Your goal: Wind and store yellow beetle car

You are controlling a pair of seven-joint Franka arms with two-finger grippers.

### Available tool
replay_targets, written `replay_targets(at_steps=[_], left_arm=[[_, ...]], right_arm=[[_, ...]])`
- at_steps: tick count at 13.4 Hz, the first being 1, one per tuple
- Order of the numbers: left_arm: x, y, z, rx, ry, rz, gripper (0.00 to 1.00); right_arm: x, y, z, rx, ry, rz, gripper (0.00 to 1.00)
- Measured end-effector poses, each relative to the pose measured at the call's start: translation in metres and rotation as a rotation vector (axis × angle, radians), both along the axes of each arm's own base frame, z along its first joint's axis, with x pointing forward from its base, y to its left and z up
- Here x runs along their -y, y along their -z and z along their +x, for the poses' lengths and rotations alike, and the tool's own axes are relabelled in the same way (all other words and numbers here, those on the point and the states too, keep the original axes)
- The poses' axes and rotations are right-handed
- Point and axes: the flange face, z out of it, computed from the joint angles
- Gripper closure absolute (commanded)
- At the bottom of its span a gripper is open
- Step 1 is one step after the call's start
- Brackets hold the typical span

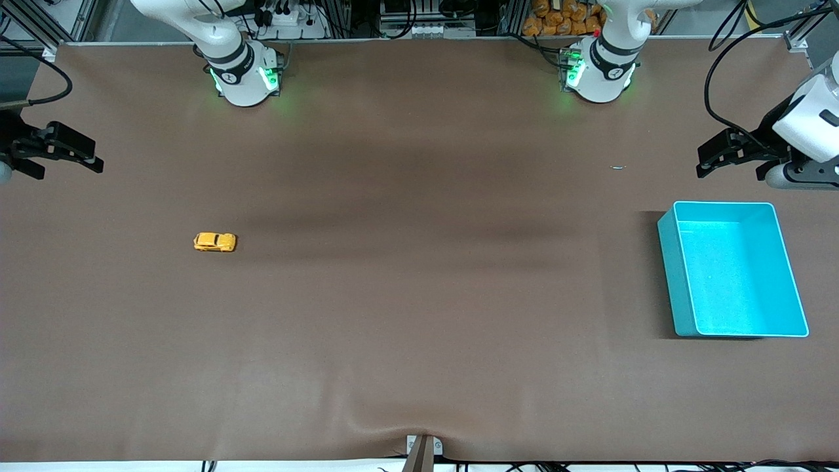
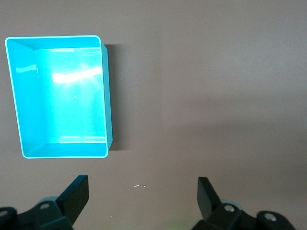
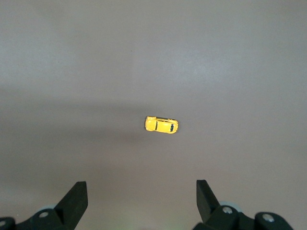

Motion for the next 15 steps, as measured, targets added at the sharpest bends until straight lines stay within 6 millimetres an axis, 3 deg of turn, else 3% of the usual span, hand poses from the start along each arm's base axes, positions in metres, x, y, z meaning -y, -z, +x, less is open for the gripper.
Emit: replay_targets(at_steps=[3, 5, 10, 15], left_arm=[[0.0, 0.0, 0.0, 0.0, 0.0, 0.0, 0.0], [0.001, 0.0, 0.0, 0.0, 0.001, 0.0, 0.0], [0.005, -0.001, 0.0, 0.002, 0.009, 0.0, 0.0], [0.007, -0.001, -0.001, 0.003, 0.013, -0.001, 0.0]], right_arm=[[-0.001, 0.009, 0.005, -0.004, -0.012, -0.002, 0.0], [-0.002, 0.031, 0.012, -0.018, -0.1, -0.007, 0.0], [0.005, 0.121, 0.025, -0.054, -0.372, -0.046, 0.0], [0.011, 0.229, 0.009, -0.124, -0.778, -0.049, 0.0]])
